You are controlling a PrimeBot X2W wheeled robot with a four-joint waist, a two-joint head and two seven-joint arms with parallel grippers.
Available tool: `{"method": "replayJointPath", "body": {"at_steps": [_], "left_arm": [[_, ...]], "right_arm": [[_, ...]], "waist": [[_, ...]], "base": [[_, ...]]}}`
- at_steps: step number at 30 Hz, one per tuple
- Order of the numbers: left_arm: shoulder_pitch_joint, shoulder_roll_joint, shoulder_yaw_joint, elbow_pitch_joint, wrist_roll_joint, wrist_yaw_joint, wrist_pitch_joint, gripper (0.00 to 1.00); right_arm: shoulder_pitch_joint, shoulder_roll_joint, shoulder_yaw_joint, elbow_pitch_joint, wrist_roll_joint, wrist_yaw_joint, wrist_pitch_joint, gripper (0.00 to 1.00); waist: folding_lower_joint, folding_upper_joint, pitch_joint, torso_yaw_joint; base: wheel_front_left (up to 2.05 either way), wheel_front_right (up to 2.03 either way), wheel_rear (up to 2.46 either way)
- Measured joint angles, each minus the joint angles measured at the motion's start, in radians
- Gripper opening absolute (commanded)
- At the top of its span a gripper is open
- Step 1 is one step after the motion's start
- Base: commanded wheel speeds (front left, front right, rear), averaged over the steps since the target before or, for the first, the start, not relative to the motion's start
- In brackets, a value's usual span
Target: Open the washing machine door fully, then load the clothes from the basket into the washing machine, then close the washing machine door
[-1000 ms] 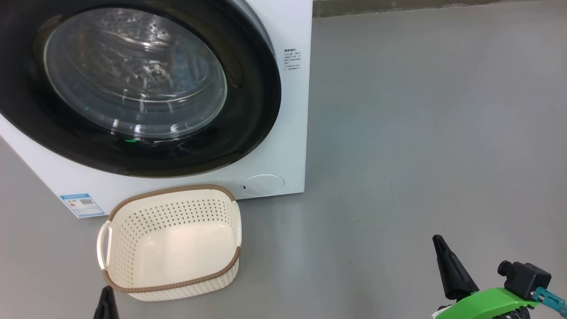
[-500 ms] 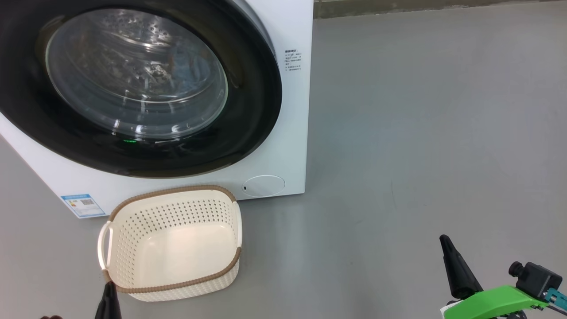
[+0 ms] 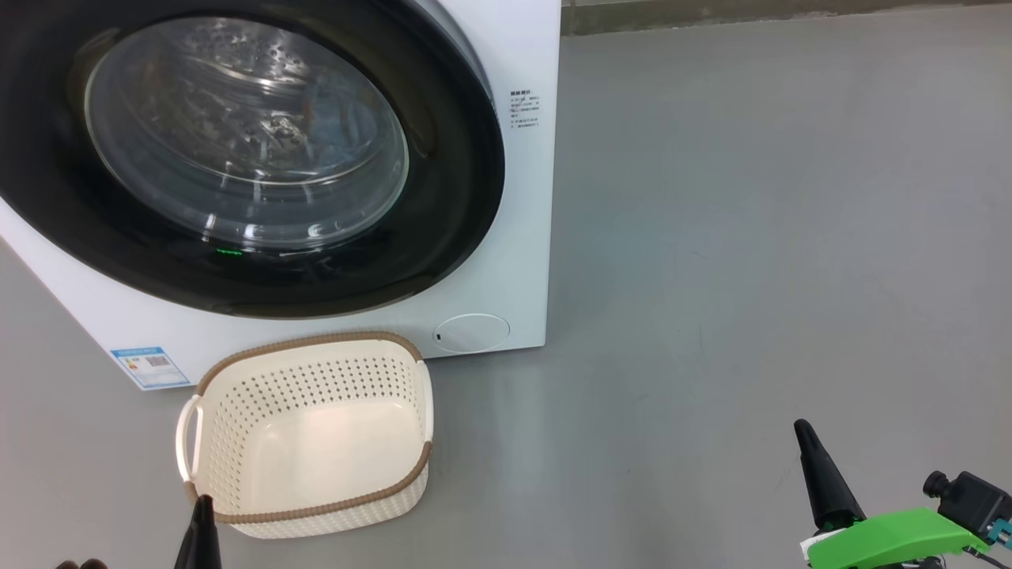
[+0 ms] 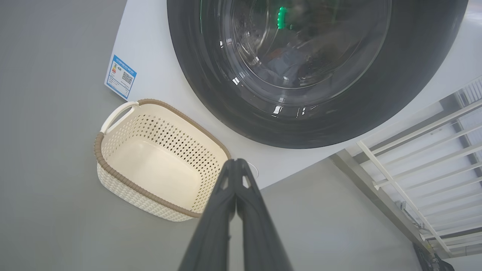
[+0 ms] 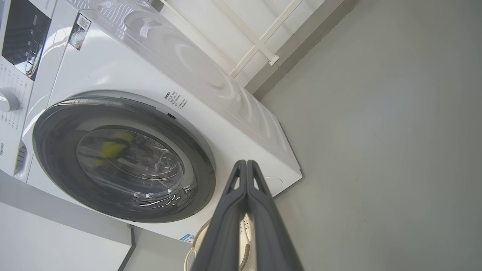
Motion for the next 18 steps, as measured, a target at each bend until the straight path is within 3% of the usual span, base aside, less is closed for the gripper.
{"method": "replayJointPath", "body": {"at_steps": [18], "left_arm": [[-0.024, 0.002, 0.001, 0.019, -0.219, -0.017, 0.055, 0.00]], "right_arm": [[-0.005, 0.010, -0.032, 0.005, 0.196, 0.000, 0.054, 0.00]], "waist": [[0.0000, 0.0000, -0.004, 0.003]], "base": [[0.00, 0.00, 0.00]]}}
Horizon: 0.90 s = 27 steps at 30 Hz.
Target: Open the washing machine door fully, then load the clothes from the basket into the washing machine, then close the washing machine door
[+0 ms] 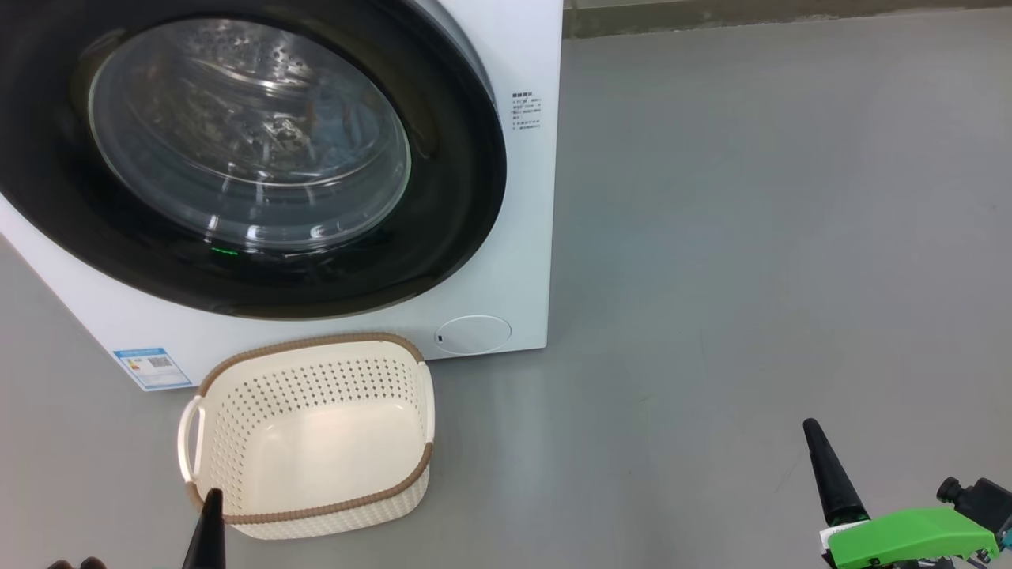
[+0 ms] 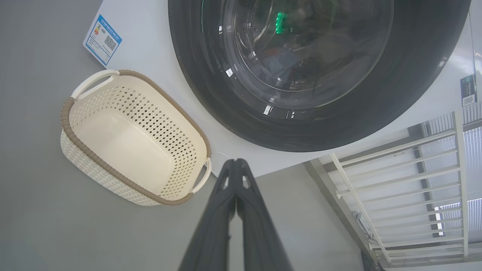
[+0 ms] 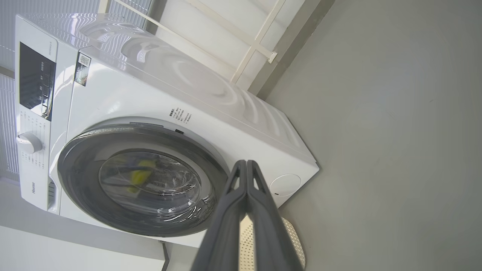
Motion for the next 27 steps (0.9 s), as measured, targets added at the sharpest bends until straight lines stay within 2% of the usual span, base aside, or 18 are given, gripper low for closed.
{"method": "replayJointPath", "body": {"at_steps": [27], "left_arm": [[-0.058, 0.004, 0.002, 0.025, -0.312, -0.028, 0.075, 0.00]], "right_arm": [[-0.020, 0.015, -0.052, 0.007, 0.267, 0.000, 0.077, 0.00]], "waist": [[-0.0001, 0.0000, -0.006, 0.004]], "base": [[0.00, 0.00, 0.00]]}}
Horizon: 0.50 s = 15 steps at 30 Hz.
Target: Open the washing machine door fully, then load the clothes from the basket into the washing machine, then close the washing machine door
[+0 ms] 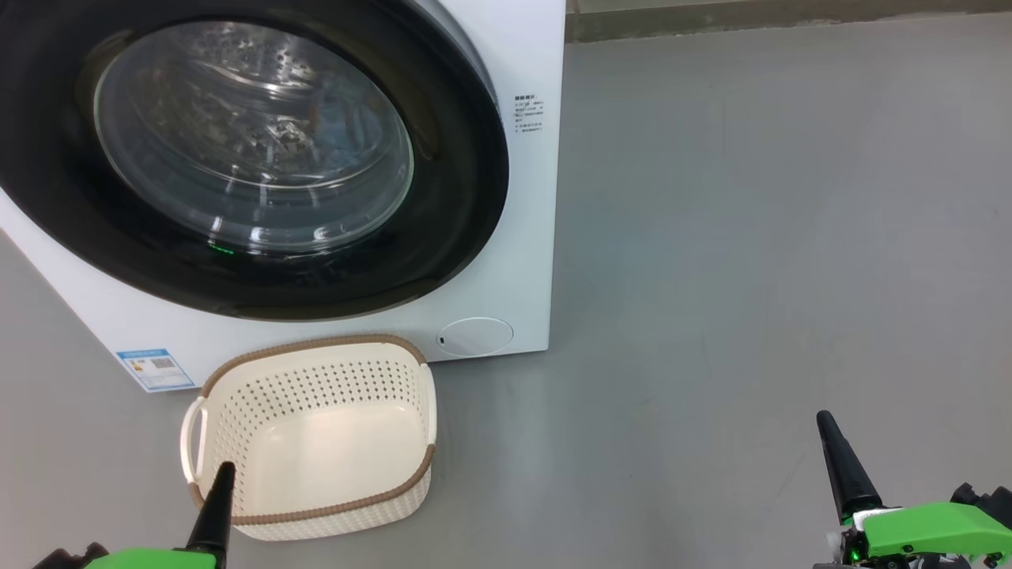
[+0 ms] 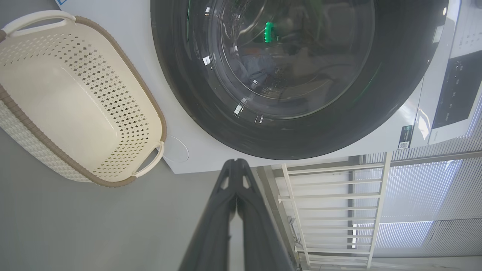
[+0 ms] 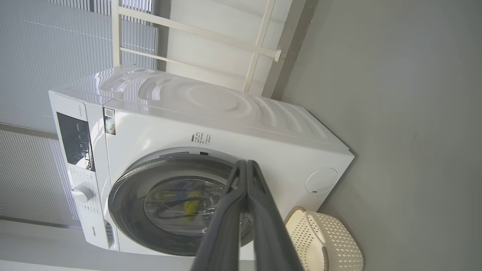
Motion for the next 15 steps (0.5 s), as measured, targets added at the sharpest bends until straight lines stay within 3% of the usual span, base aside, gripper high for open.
{"method": "replayJointPath", "body": {"at_steps": [15], "left_arm": [[-0.021, 0.001, 0.001, 0.015, -0.176, -0.016, 0.043, 0.00]], "right_arm": [[-0.016, 0.007, -0.028, 0.006, 0.161, -0.007, 0.043, 0.00]], "waist": [[0.0000, 0.0000, -0.003, 0.002]], "base": [[0.00, 0.00, 0.00]]}}
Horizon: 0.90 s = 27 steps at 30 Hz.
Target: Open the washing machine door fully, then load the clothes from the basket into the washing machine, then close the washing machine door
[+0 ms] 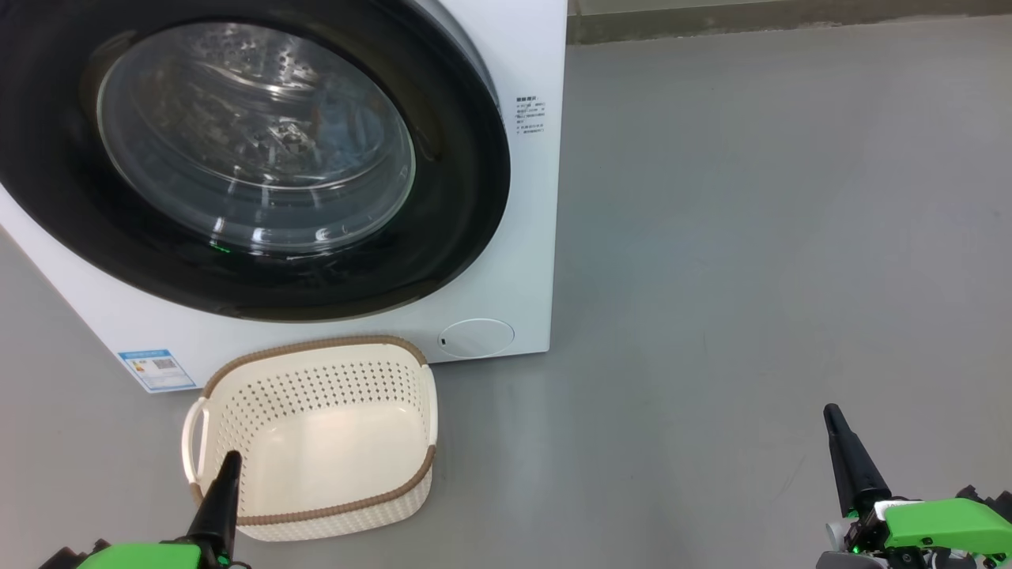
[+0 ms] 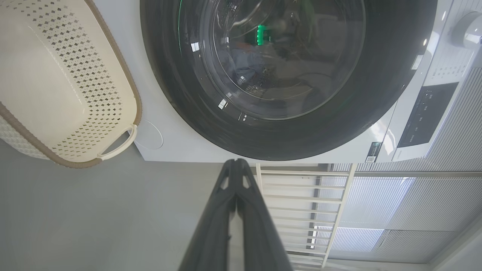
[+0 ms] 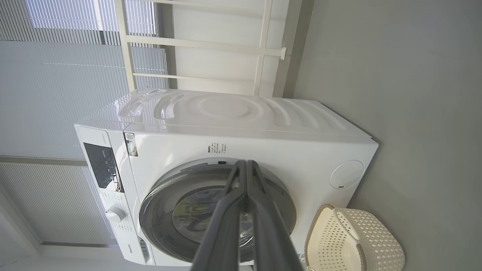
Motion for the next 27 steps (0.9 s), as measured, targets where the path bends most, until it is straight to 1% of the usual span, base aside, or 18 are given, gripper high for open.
{"method": "replayJointPath", "body": {"at_steps": [6, 27], "left_arm": [[-0.017, 0.003, 0.000, 0.005, -0.066, -0.002, 0.014, 0.00], [-0.017, 0.003, 0.000, 0.006, -0.067, -0.002, 0.014, 0.00]], "right_arm": [[0.000, 0.002, -0.009, 0.002, 0.058, 0.000, 0.017, 0.00], [0.000, 0.007, -0.013, 0.002, 0.059, 0.000, 0.020, 0.00]], "waist": [[-0.0001, 0.0001, -0.001, 0.001], [0.0000, 0.0001, -0.001, 0.001]], "base": [[0.00, 0.00, 0.00], [0.00, 0.00, 0.00]]}}
